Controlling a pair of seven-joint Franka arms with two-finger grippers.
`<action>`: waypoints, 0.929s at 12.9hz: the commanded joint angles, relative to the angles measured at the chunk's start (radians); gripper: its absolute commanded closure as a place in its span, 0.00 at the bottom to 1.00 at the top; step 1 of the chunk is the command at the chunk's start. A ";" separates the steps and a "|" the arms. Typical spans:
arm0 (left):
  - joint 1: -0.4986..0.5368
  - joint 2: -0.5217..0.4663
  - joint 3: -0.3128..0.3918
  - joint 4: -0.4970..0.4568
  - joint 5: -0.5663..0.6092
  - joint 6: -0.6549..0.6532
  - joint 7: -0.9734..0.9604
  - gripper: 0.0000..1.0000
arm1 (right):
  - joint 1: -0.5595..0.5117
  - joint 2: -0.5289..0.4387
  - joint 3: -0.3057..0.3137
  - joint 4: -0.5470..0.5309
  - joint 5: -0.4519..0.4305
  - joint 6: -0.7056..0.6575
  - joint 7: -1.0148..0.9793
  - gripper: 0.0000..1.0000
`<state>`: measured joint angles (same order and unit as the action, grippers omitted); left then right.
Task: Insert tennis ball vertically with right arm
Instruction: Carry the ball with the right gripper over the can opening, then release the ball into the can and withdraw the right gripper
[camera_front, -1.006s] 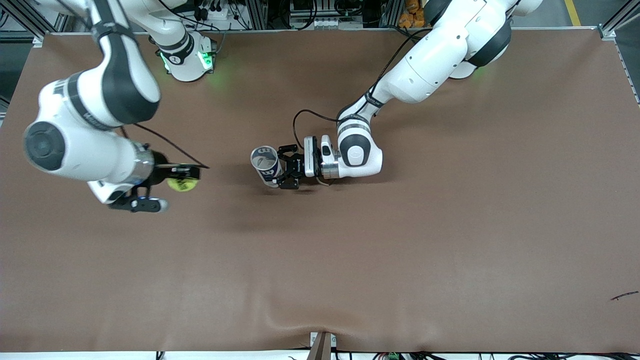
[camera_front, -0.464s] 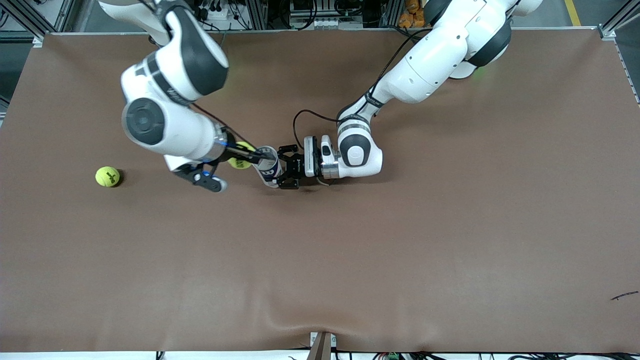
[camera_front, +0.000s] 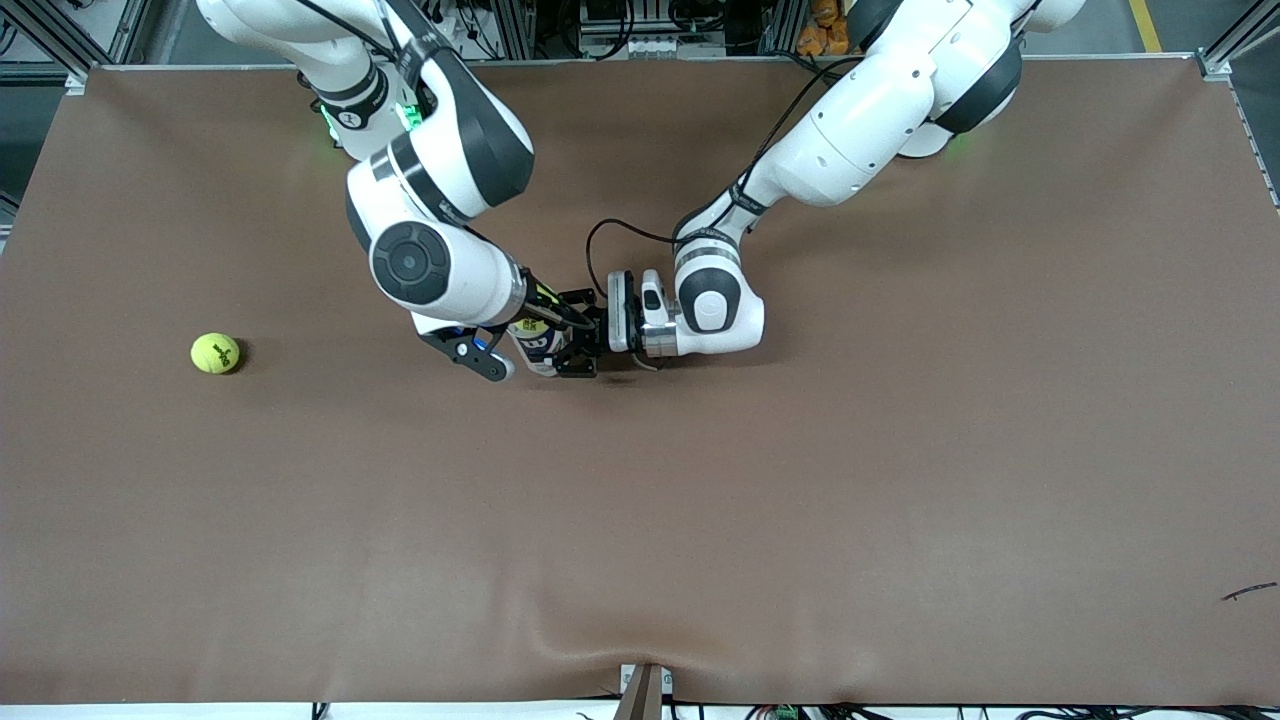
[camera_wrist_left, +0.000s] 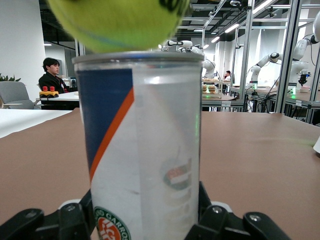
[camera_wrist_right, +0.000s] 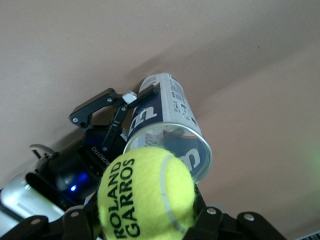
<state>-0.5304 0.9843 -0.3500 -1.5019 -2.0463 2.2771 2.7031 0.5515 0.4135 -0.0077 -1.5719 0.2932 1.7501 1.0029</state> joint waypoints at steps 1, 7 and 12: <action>-0.010 0.011 0.005 0.017 -0.009 0.005 0.027 0.25 | 0.001 -0.018 -0.011 -0.039 0.018 -0.001 0.013 0.73; -0.010 0.011 0.003 0.017 -0.011 0.005 0.026 0.25 | -0.005 -0.019 -0.012 -0.048 0.017 -0.006 0.054 0.00; -0.010 0.013 0.003 0.017 -0.011 0.007 0.026 0.25 | -0.169 -0.059 -0.020 0.016 -0.055 -0.109 -0.025 0.00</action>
<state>-0.5317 0.9848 -0.3494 -1.5010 -2.0462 2.2778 2.7037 0.4879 0.3809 -0.0377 -1.5701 0.2780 1.6933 1.0309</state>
